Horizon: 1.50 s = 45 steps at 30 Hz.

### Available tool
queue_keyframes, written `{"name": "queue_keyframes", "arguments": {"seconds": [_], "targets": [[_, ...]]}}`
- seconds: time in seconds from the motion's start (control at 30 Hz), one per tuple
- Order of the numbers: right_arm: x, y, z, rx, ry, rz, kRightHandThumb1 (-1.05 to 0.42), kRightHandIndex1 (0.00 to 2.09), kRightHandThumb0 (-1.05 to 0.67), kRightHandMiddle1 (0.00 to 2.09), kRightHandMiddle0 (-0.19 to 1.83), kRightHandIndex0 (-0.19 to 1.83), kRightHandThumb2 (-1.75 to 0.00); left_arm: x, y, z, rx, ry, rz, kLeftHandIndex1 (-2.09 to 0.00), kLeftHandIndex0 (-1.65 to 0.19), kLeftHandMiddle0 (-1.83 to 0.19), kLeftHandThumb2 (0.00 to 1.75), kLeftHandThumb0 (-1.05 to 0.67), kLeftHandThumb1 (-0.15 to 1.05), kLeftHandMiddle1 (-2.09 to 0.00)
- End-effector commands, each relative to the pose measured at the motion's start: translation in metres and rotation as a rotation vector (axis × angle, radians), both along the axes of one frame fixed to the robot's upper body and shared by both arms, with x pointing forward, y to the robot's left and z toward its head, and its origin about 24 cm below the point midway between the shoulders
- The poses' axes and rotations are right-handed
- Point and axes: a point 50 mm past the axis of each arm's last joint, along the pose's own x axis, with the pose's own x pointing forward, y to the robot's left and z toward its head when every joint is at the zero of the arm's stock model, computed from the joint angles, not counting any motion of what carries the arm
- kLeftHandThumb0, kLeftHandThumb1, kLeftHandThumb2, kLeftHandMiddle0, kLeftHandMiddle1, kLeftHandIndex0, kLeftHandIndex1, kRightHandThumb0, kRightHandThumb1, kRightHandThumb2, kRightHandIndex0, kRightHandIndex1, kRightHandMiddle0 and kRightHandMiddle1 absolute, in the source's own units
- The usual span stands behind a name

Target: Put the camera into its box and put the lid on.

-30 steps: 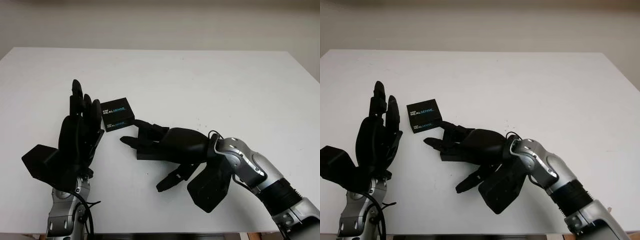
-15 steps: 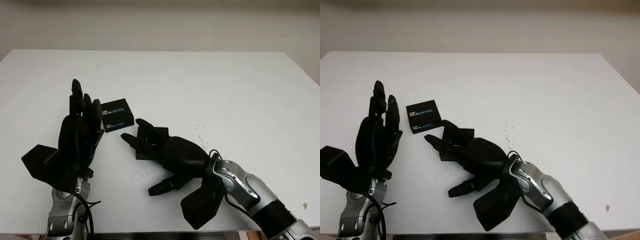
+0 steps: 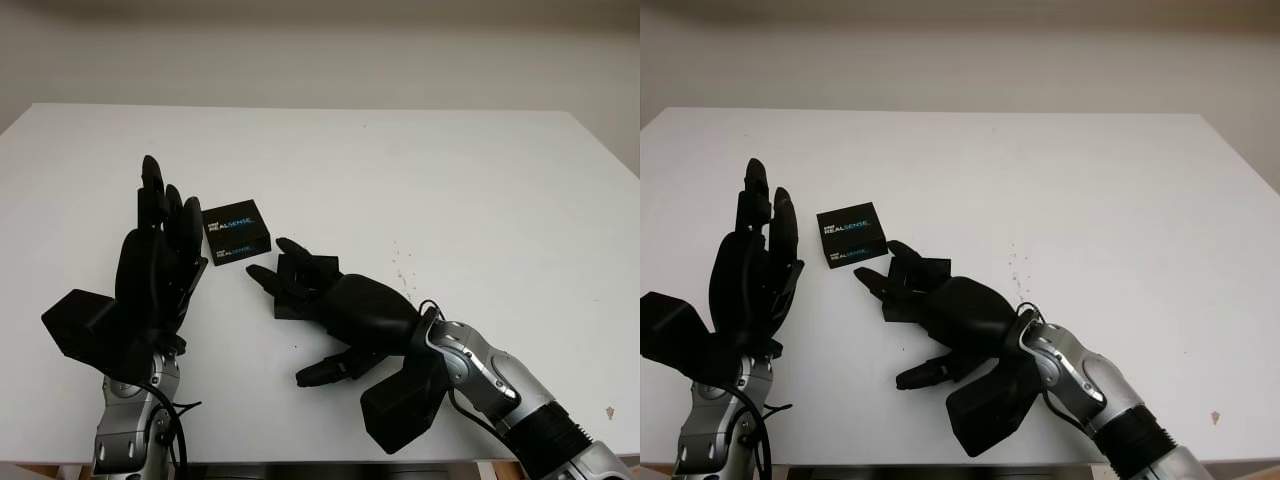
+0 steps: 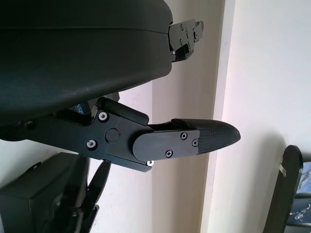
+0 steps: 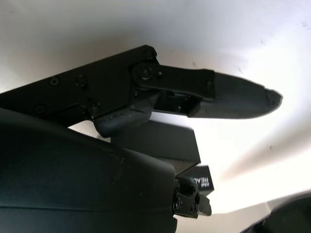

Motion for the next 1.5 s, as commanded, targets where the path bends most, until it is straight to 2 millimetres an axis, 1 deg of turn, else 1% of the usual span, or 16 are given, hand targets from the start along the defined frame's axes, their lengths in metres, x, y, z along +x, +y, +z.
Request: {"name": "queue_keyframes", "arguments": {"seconds": [0.0, 0.17, 0.27, 0.33, 0.4, 0.47, 0.57, 0.7, 0.87, 1.0, 1.13, 1.17, 1.2, 1.23, 1.37, 1.47], "targets": [[0.009, -0.013, 0.010, 0.076, 0.029, -0.057, -1.05, 0.00, -0.86, 0.00, -0.19, -0.19, -0.61, 0.000, -0.001, 0.004, 0.009, -0.023, -0.003, 0.00, 0.19, 0.19, 0.47, -0.72, 1.05, 0.00], [0.027, -0.032, 0.062, 0.487, 0.015, -0.129, -1.05, 0.01, -0.78, 0.01, -0.18, -0.18, -0.60, 0.001, 0.000, 0.005, 0.005, -0.021, -0.002, 0.00, 0.19, 0.19, 0.46, -0.72, 1.05, 0.00], [0.038, -0.044, 0.095, 0.691, -0.011, -0.169, -1.05, 0.05, -0.77, 0.05, -0.11, -0.11, -0.58, 0.002, -0.001, 0.005, 0.003, -0.022, -0.007, 0.00, 0.19, 0.19, 0.47, -0.72, 1.05, 0.00], [0.044, -0.048, 0.114, 0.814, -0.013, -0.178, -1.05, 0.08, -0.75, 0.08, -0.05, -0.06, -0.62, 0.003, -0.001, 0.005, 0.005, -0.024, -0.009, 0.00, 0.19, 0.19, 0.47, -0.71, 1.05, 0.00], [0.052, -0.053, 0.128, 0.919, 0.018, -0.188, -1.05, 0.07, -0.76, 0.08, -0.06, -0.07, -0.63, 0.004, -0.001, 0.005, 0.005, -0.024, -0.011, 0.00, 0.19, 0.19, 0.48, -0.71, 1.05, 0.00], [0.058, -0.057, 0.135, 0.987, 0.043, -0.207, -1.05, 0.06, -0.76, 0.07, -0.09, -0.09, -0.63, 0.004, -0.001, 0.005, 0.005, -0.025, -0.013, 0.00, 0.19, 0.19, 0.48, -0.71, 1.05, 0.00], [0.067, -0.063, 0.136, 1.044, 0.108, -0.238, -1.05, 0.03, -0.75, 0.04, -0.13, -0.14, -0.64, 0.005, -0.001, 0.005, 0.006, -0.024, -0.012, 0.00, 0.19, 0.19, 0.48, -0.71, 1.05, 0.00], [0.075, -0.069, 0.129, 1.036, 0.177, -0.287, -1.05, 0.02, -0.70, 0.03, -0.15, -0.15, -0.67, 0.006, 0.002, 0.006, 0.011, -0.016, -0.005, 0.00, 0.19, 0.19, 0.46, -0.71, 1.05, 0.00], [0.076, -0.063, 0.120, 0.981, 0.206, -0.322, -1.05, 0.01, -0.70, 0.00, -0.18, -0.19, -0.68, 0.007, 0.003, 0.007, 0.017, -0.019, -0.002, 0.00, 0.19, 0.19, 0.46, -0.70, 1.05, 0.00], [0.077, -0.059, 0.119, 0.989, 0.230, -0.325, -1.05, 0.00, -0.69, 0.00, -0.19, -0.19, -0.69, 0.009, 0.004, 0.008, 0.021, -0.018, -0.005, 0.00, 0.19, 0.19, 0.45, -0.70, 1.05, 0.00], [0.080, -0.059, 0.117, 0.982, 0.253, -0.341, -1.05, 0.00, -0.67, 0.00, -0.19, -0.19, -0.70, 0.016, 0.010, 0.016, 0.060, -0.026, 0.009, 0.00, 0.19, 0.19, 0.43, -0.70, 1.05, 0.00], [0.080, -0.060, 0.116, 0.977, 0.259, -0.349, -1.05, 0.00, -0.68, 0.00, -0.19, -0.19, -0.70, 0.020, 0.014, 0.020, 0.076, -0.038, 0.026, 0.00, 0.19, 0.18, 0.39, -0.65, 1.05, -0.01], [0.081, -0.061, 0.115, 0.973, 0.263, -0.359, -1.05, 0.00, -0.68, 0.00, -0.19, -0.19, -0.70, 0.025, 0.018, 0.025, 0.100, -0.055, 0.053, -0.01, 0.17, 0.16, 0.36, -0.61, 1.05, -0.02], [0.082, -0.061, 0.113, 0.971, 0.266, -0.366, -1.05, 0.00, -0.68, 0.00, -0.19, -0.19, -0.69, 0.029, 0.023, 0.031, 0.174, -0.064, 0.095, -0.03, 0.14, 0.11, 0.30, -0.57, 1.05, -0.05], [0.083, -0.064, 0.110, 0.978, 0.275, -0.381, -1.05, 0.00, -0.67, 0.00, -0.19, -0.19, -0.71, 0.047, 0.038, 0.057, 0.403, -0.150, 0.227, -0.19, -0.22, -0.33, 0.09, -0.47, 1.03, -0.14], [0.084, -0.066, 0.109, 0.995, 0.279, -0.388, -1.05, 0.00, -0.68, 0.00, -0.19, -0.19, -0.71, 0.057, 0.047, 0.071, 0.572, -0.161, 0.212, -0.20, -0.26, -0.44, 0.06, -0.46, 1.02, -0.15]]}}
